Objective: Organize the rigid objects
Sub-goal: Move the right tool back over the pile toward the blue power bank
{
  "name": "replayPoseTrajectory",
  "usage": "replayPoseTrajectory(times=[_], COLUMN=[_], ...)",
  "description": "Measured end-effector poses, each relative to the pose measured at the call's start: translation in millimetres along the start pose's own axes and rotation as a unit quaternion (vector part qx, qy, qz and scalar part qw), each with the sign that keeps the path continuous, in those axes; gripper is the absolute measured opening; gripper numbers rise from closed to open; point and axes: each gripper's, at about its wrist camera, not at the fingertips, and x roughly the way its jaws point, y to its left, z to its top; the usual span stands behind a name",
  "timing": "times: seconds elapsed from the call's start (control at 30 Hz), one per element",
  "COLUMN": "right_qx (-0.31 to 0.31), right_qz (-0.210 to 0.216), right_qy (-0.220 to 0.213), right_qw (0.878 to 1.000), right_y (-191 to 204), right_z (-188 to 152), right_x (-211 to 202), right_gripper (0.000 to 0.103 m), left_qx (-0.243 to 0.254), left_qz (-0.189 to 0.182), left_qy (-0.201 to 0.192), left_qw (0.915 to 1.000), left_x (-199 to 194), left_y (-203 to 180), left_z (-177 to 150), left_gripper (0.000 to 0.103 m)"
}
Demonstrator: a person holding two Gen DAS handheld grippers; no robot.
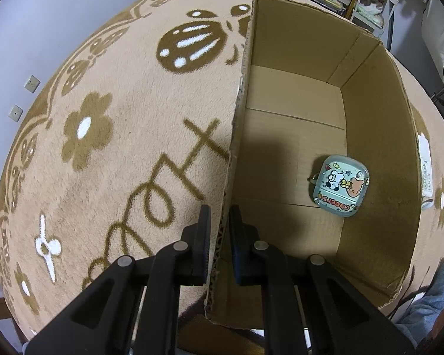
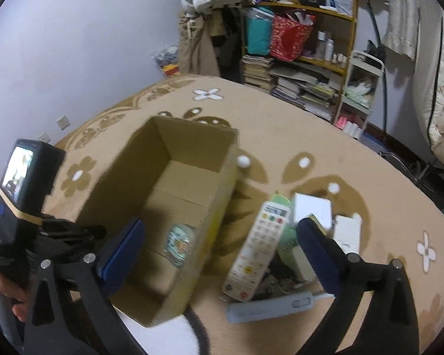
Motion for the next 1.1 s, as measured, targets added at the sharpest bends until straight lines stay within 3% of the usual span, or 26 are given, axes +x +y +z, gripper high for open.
replayPoseTrajectory(times=[0.37, 0.63, 1.1], right_qx=[0.054, 0.090, 0.115], right_qz=[-0.023, -0.011, -0.055], right_qy=[0.025, 0.040, 0.136], right_qw=[0.998, 0.995, 0.982], right_y=[-39.5, -62.9, -74.1], right_z=[-12.8, -19.3, -58.6], right_x=[8.6, 14.8, 49.4], right_gripper=[0.103, 0.103, 0.103], left_qx=[-0.011, -0.007, -0.010], left_qz=[-0.008, -0.006, -0.012], left_qy=[0.006, 0.005, 0.006], left_qw=[0.9999, 0.9999, 0.9999], left_x=[-0.8, -1.7, -1.1], left_y=[3.7, 2.3, 5.0], left_z=[0.5, 0.4, 0.3], left_gripper=[0.012, 0.011, 0.012])
